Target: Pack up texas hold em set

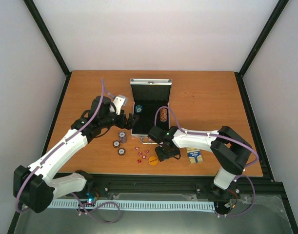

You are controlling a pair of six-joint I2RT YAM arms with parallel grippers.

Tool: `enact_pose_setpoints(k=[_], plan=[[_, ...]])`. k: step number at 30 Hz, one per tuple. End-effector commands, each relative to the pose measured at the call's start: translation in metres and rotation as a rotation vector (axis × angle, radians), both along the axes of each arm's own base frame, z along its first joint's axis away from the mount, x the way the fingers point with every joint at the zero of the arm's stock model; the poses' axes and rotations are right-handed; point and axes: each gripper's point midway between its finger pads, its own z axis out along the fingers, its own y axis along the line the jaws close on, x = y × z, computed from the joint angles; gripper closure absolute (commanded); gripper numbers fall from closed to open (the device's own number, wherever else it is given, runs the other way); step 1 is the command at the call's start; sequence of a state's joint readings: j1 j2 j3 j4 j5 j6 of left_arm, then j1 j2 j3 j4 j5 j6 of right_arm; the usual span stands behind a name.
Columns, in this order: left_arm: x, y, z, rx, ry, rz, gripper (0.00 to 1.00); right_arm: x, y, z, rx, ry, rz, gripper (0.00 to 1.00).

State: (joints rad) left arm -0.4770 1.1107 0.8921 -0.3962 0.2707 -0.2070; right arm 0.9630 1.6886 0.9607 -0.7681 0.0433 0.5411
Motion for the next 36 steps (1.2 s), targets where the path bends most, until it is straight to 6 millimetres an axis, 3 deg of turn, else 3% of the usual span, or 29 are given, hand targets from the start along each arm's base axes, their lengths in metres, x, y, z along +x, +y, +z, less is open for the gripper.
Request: enact_pose_setpoints(k=[1,28,36], plan=[[0.001,0.000,0.013,-0.029,-0.032,0.013,0.00,-0.012,-0.030,-0.017,-0.127,0.028,-0.004,0.38],[0.003,0.002,0.012,-0.022,-0.036,0.023,0.00,-0.017,-0.048,-0.025,-0.162,0.048,-0.025,0.48],[0.003,0.002,0.011,-0.019,-0.034,0.026,0.00,-0.018,-0.047,-0.030,-0.154,0.054,-0.030,0.64]])
